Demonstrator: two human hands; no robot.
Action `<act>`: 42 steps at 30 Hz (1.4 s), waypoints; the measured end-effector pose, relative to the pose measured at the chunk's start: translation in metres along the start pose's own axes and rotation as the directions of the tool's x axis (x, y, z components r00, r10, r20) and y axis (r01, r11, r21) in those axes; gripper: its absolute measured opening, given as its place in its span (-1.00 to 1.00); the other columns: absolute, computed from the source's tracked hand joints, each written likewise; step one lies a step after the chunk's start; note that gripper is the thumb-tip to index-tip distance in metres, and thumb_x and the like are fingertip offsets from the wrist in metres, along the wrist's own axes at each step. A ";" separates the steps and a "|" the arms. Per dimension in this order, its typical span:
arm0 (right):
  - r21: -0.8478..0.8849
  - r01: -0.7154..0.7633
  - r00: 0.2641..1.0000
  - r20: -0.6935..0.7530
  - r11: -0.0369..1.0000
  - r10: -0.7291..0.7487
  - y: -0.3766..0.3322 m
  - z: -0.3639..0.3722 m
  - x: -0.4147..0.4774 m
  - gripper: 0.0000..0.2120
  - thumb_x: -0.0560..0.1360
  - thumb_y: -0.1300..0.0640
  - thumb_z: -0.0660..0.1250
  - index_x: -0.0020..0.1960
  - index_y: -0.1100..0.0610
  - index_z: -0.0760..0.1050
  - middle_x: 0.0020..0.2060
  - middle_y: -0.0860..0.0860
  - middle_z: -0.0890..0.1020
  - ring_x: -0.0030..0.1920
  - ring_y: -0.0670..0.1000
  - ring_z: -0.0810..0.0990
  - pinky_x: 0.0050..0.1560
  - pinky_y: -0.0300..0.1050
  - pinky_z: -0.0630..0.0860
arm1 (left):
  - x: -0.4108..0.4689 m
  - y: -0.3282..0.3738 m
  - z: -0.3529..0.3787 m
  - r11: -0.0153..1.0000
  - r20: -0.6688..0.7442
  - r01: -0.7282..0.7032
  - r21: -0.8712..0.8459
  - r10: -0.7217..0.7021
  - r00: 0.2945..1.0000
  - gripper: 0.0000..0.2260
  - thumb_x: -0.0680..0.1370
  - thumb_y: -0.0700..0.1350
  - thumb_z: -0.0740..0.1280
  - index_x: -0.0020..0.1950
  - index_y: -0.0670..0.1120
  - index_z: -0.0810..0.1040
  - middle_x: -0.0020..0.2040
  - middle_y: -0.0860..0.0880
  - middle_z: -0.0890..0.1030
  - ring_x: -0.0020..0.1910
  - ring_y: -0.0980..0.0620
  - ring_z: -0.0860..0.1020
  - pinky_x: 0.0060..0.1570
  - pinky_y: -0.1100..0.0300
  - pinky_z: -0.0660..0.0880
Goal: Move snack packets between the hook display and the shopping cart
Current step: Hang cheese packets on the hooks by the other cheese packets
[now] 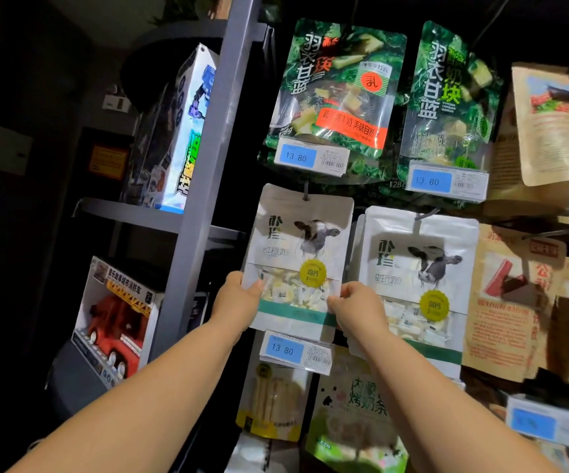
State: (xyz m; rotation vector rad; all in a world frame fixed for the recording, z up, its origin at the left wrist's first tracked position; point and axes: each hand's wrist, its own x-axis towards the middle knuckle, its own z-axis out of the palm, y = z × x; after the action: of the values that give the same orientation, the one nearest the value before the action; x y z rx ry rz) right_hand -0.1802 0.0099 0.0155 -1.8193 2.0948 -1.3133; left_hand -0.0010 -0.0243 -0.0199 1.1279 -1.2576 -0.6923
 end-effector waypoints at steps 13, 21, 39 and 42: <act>0.177 0.143 0.983 -0.136 0.974 -0.120 0.026 -0.031 -0.065 -0.74 0.55 0.02 0.33 0.22 0.03 0.44 -0.05 -0.11 0.59 -0.06 -0.05 0.56 -0.08 -0.13 0.50 | -0.051 0.016 0.029 0.734 -0.075 -0.449 0.510 0.558 0.826 -0.56 0.52 0.01 0.32 0.38 0.03 0.32 0.40 0.00 0.23 0.38 -0.03 0.08 0.38 0.03 -0.04; 0.206 0.049 0.973 -0.231 0.977 0.000 0.116 -0.063 -0.131 -0.91 0.49 0.00 0.38 -0.12 -0.13 0.47 -0.20 -0.11 0.63 -0.13 -0.02 0.64 -0.03 0.09 0.61 | -0.150 -0.004 0.109 0.720 0.147 -0.661 0.213 0.645 0.750 -0.55 0.47 0.13 0.13 0.25 -0.08 0.46 0.21 -0.08 0.45 0.25 -0.07 0.30 0.23 0.16 0.12; -0.061 -0.760 0.623 -0.347 0.646 0.700 0.386 -0.161 -0.433 -0.90 0.55 0.00 0.32 -0.03 0.00 0.43 -0.13 -0.02 0.60 -0.13 0.05 0.58 -0.10 -0.11 0.47 | -0.505 -0.145 0.277 0.846 0.972 -0.534 0.016 0.113 0.207 -0.71 0.61 0.04 0.19 0.27 -0.05 0.39 0.21 -0.03 0.42 0.28 -0.08 0.28 0.25 0.12 0.20; -0.017 -0.844 0.508 -0.342 0.535 0.790 0.417 -0.165 -0.485 -0.91 0.52 0.00 0.33 -0.04 -0.02 0.45 -0.11 0.02 0.66 -0.09 0.11 0.64 -0.02 0.05 0.58 | -0.542 -0.171 0.273 0.824 0.997 -0.566 0.028 0.017 0.074 -0.69 0.61 0.03 0.19 0.30 -0.06 0.37 0.25 -0.05 0.43 0.29 -0.08 0.28 0.27 0.09 0.23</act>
State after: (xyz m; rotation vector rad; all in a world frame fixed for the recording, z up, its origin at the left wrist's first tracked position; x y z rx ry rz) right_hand -0.4524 0.4780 -0.3625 -0.3854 2.7349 -1.1310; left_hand -0.3571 0.3310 -0.3996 0.5068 -2.9010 -0.8743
